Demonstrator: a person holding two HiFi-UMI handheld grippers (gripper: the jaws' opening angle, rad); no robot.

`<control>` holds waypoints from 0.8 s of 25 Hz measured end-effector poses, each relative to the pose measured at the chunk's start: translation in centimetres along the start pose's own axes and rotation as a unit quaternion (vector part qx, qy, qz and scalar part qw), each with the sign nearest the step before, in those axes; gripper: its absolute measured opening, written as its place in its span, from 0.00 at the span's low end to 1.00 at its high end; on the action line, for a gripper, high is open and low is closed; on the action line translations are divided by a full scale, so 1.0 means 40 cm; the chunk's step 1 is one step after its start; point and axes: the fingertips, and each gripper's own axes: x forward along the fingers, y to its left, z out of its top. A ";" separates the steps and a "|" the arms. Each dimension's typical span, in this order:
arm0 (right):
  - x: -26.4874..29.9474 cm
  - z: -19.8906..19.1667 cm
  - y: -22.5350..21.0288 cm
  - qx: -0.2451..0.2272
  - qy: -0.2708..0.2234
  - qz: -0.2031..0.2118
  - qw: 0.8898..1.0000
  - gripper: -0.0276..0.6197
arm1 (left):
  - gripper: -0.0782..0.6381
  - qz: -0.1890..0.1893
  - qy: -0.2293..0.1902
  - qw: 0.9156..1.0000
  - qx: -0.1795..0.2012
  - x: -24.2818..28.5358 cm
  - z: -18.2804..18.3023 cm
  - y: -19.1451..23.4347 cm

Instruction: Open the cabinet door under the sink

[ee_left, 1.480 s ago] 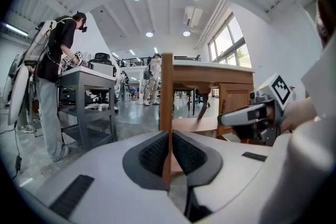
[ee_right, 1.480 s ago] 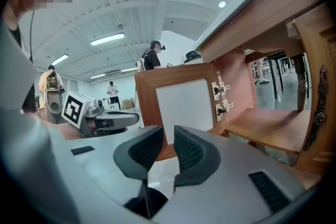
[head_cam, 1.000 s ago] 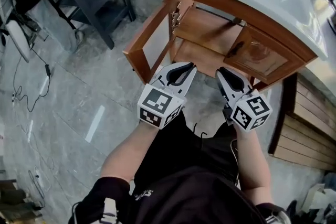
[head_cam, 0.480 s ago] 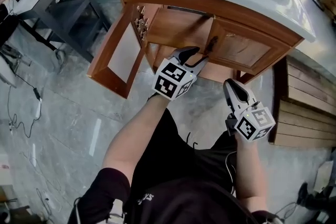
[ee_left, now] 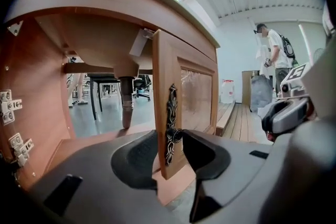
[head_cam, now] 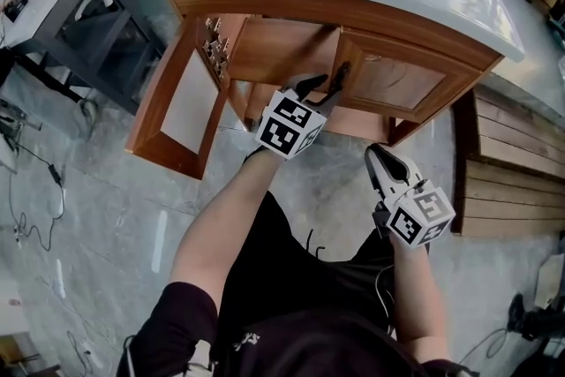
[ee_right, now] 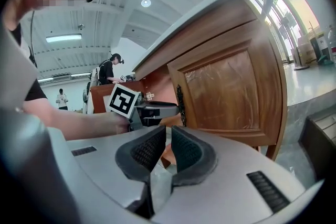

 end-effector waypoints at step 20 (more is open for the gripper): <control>-0.011 -0.003 0.003 0.011 0.011 -0.014 1.000 0.11 | 0.36 -0.033 -0.039 0.999 0.012 0.037 0.113 0.014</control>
